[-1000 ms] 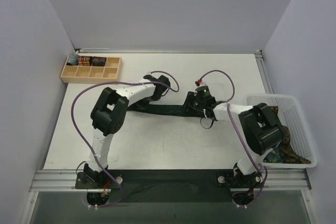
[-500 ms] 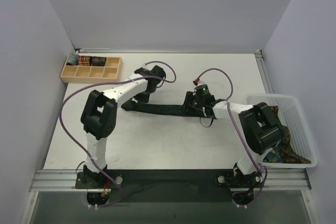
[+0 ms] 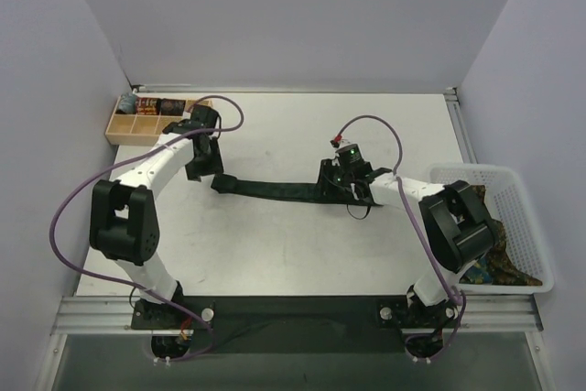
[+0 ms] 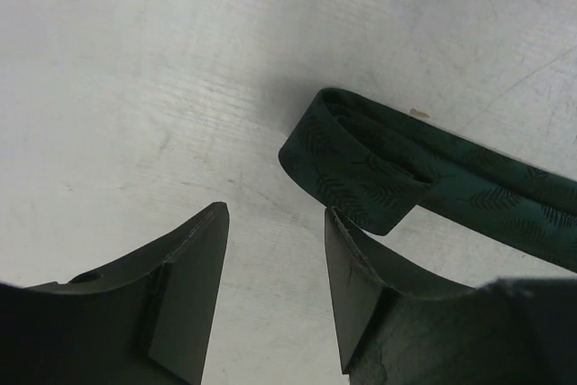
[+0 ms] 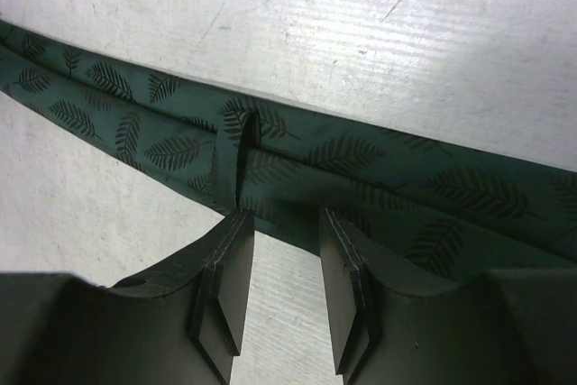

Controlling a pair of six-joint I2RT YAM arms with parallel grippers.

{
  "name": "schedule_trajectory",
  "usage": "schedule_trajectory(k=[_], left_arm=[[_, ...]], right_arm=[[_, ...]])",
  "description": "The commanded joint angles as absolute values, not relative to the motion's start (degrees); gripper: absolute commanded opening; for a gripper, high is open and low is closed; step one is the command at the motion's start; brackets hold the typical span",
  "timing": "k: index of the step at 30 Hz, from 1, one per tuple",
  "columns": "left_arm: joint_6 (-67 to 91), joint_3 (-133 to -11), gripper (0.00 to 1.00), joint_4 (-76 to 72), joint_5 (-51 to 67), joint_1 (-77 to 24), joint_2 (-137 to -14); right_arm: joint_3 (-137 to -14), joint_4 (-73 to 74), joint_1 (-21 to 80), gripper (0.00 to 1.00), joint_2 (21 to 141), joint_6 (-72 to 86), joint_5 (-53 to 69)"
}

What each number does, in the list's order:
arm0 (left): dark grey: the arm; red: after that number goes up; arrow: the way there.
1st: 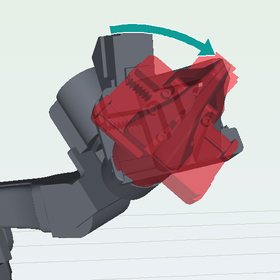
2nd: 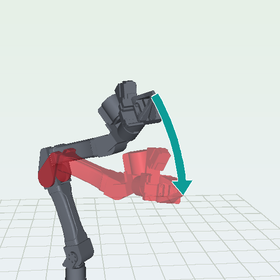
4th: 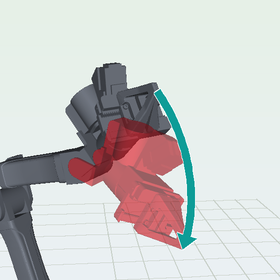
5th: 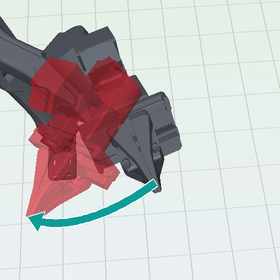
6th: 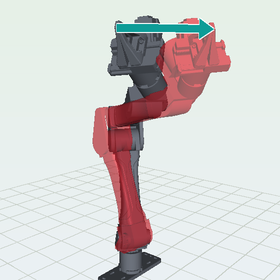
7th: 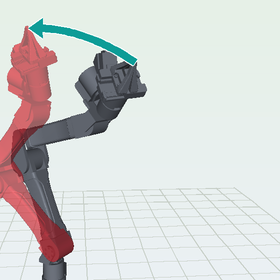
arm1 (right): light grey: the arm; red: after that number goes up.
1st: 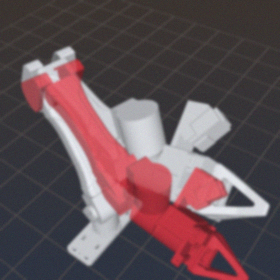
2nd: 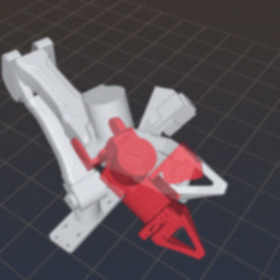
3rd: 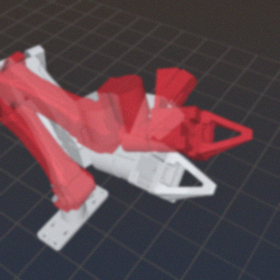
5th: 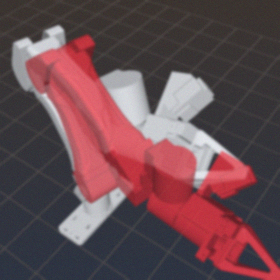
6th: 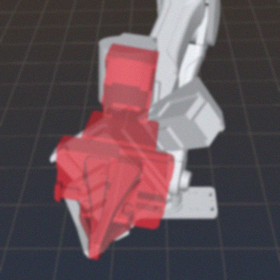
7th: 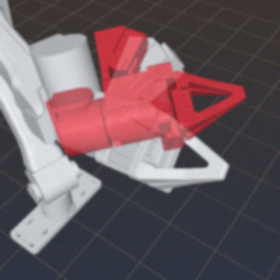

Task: Roll the ties
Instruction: Roll the tie

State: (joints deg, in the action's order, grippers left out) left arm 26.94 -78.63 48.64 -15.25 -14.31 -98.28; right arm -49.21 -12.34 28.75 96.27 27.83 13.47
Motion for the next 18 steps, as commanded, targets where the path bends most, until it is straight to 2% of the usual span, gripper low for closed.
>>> schedule_trajectory(k=[1, 6, 11, 18], left_arm=[[28.6, -75.0, 0.57, 41.8, -8.2, -14.4, -94.6], [28.7, -75.1, 0.56, 41.4, -8.3, -16.0, -94.0], [27.2, -75.8, 0.55, 41.7, -20.8, -24.3, -94.6], [24.3, -78.4, 0.58, 44.6, -37.4, -32.6, -101.6]], right_arm=[[-50.2, -10.4, 29.5, 0.35, 94.3, 26.8, 14.3], [-50.5, -10.4, 29.7, 0.35, 95.3, 26.6, 14.5], [-50.8, -10.3, 29.7, 0.35, 96.0, 26.7, 14.4], [-51.1, -10.4, 29.7, 0.35, 96.9, 26.9, 14.8]])
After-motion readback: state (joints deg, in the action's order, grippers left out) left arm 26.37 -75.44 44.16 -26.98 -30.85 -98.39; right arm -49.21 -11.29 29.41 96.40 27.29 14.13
